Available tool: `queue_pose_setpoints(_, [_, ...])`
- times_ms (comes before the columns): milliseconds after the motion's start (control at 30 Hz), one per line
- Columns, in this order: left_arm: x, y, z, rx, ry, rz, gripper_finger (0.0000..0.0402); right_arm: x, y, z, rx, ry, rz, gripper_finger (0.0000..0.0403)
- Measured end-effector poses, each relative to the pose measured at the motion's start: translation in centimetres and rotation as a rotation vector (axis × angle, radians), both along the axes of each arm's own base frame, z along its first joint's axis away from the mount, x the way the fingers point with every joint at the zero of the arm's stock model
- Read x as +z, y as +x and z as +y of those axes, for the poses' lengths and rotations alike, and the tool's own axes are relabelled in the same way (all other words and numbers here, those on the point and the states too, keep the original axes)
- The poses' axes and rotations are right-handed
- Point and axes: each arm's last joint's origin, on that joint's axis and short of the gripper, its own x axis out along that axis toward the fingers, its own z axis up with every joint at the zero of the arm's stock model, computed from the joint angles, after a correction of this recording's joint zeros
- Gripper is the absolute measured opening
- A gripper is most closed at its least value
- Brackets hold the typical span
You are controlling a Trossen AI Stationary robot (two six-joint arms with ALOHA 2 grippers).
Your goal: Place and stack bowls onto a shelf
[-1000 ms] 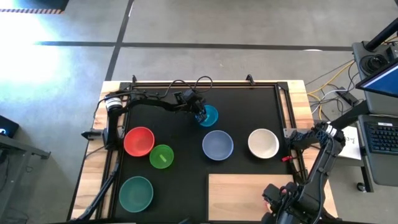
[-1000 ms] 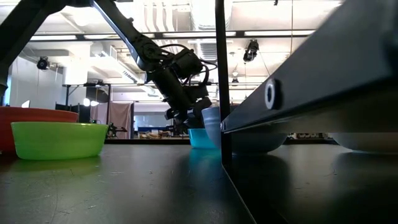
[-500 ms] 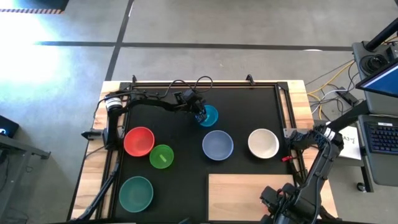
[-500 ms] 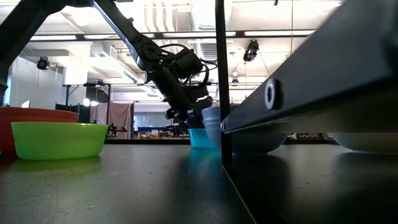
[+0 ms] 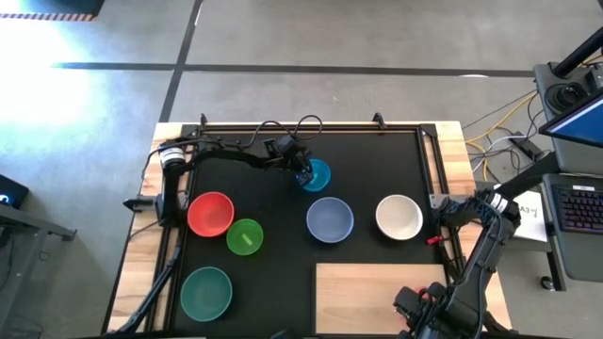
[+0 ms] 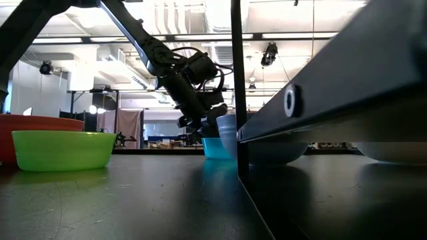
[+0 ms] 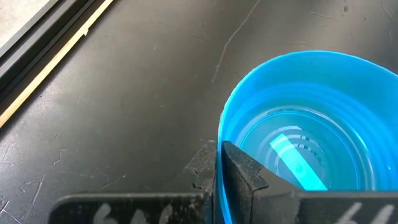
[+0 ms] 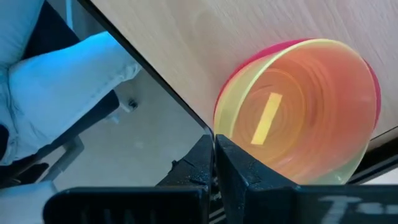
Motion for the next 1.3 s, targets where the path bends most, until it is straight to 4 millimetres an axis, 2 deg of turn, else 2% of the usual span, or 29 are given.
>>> queue_pose_setpoints(200, [0.0,0.0,0.0,0.000,0.000,0.000,0.0000,0.0,-0.1,-0.2,0.005,-0.011,0.017,0.0008])
queue_pose_setpoints(400, [0.0,0.0,0.0,0.001,0.000,0.000,0.0000,1.0,-0.7,-1.0,-0.064,-0.037,0.064,0.0008])
queue_pose_setpoints(633, [0.0,0.0,0.1,0.001,0.001,0.000,0.0000,0.8,-0.7,-0.9,-0.059,-0.029,0.071,0.0008])
queue_pose_setpoints(1000, [0.0,0.0,0.1,-0.004,0.005,0.002,0.0000,-0.8,-0.5,-0.5,-0.053,-0.009,0.058,0.0008])
queue_pose_setpoints(1300, [0.0,0.0,0.1,-0.004,0.006,0.002,0.0000,-0.4,-0.8,-1.1,-0.037,-0.030,0.068,0.0008])
